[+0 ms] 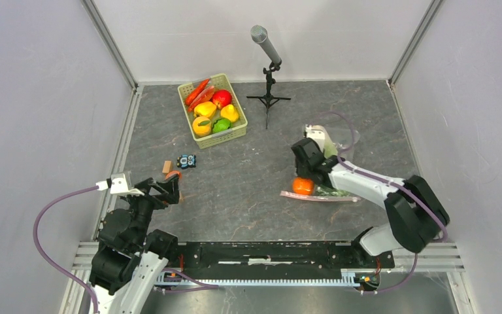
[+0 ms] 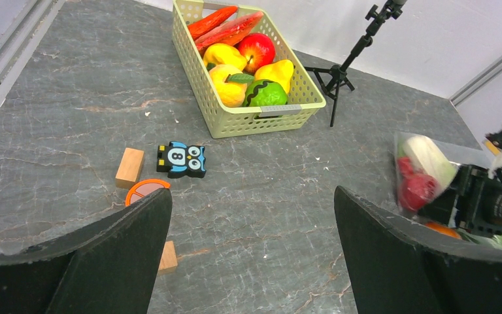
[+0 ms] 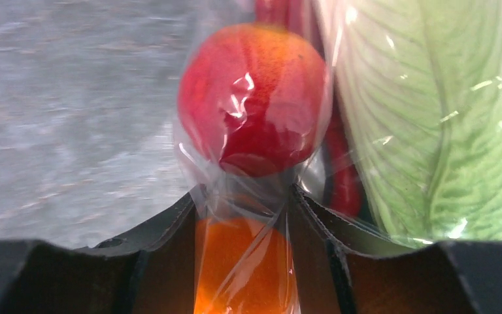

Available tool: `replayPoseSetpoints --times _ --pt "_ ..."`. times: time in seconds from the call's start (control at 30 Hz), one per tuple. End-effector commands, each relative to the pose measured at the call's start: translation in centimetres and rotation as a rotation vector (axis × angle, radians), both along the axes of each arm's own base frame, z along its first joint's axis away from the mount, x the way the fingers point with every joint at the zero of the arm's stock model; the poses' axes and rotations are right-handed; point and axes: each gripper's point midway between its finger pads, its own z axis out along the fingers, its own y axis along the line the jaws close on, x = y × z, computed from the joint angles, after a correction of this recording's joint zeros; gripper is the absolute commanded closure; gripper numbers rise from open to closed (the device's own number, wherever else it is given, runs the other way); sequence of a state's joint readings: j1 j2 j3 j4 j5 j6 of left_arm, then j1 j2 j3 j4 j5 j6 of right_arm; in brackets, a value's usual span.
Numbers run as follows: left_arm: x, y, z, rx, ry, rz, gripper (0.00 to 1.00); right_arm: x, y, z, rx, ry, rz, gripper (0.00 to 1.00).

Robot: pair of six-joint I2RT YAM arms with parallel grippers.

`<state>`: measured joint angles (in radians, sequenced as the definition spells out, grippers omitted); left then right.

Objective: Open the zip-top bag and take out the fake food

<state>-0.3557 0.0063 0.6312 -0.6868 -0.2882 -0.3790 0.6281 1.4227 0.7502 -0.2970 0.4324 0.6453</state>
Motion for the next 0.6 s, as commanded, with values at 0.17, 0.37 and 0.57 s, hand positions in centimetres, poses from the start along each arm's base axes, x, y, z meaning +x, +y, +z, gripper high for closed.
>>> replayPoseSetpoints --times 0.17,0.37,0.57 --pt "-1.2 0.7 1.7 -0.048 -0.083 0.017 0.0 0.9 8.2 5.7 0.202 -0.017 0.159 0.24" --pt "-1.1 0.6 1.6 -0.047 -0.081 0.014 0.0 -0.7 3.3 8.5 0.105 -0.077 0.164 0.08" --pt "-1.1 0.6 1.6 -0.047 -0.079 0.015 0.0 -3.2 -1.7 8.1 0.2 -0.107 0.182 0.02"
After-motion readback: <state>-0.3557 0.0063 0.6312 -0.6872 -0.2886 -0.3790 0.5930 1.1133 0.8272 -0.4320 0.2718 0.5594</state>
